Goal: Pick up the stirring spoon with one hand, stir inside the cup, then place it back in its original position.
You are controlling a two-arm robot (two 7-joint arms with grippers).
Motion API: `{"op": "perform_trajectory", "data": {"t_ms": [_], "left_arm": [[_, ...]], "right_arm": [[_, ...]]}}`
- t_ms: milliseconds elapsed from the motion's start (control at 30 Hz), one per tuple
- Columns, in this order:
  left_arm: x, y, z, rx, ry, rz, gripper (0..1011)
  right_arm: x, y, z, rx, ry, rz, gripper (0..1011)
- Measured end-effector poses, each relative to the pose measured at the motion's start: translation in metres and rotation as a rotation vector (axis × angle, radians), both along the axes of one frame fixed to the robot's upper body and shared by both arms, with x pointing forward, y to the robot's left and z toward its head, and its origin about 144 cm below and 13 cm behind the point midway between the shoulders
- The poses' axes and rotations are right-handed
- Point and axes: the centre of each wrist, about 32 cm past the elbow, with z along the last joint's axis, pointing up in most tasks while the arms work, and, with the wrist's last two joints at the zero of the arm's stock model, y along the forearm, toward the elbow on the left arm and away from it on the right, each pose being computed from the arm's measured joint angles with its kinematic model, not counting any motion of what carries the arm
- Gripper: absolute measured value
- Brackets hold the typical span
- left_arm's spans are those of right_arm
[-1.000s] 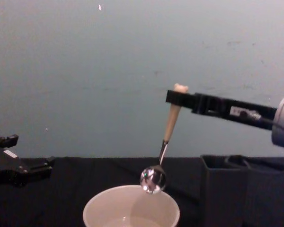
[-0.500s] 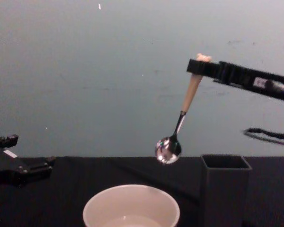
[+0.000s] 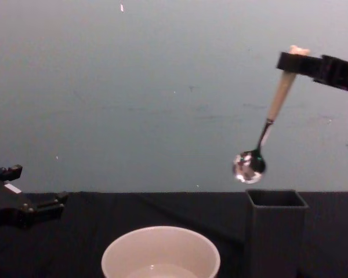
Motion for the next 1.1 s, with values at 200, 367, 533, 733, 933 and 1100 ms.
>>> {"op": "perform_trajectory", "data": {"t_ms": [200, 367, 533, 733, 933, 1100], "left_arm": [[0.0, 0.0, 0.0, 0.0, 0.0, 0.0, 1001], [0.0, 0.0, 0.0, 0.0, 0.0, 0.0, 1001], [0.0, 0.0, 0.0, 0.0, 0.0, 0.0, 1001], [0.0, 0.0, 0.0, 0.0, 0.0, 0.0, 1001], [0.0, 0.0, 0.0, 0.0, 0.0, 0.0, 1001], [0.0, 0.0, 0.0, 0.0, 0.0, 0.0, 1001]], "right_arm": [[-0.007, -0.01, 0.0, -0.015, 0.002, -0.029, 224], [-0.01, -0.013, -0.004, -0.022, 0.015, -0.039, 225], [-0.01, -0.014, -0.008, -0.029, 0.032, -0.039, 224], [-0.011, -0.013, -0.018, -0.052, 0.068, -0.037, 224], [-0.008, -0.011, -0.031, -0.072, 0.112, -0.04, 224], [-0.005, -0.01, -0.04, -0.085, 0.148, -0.041, 225]]}}
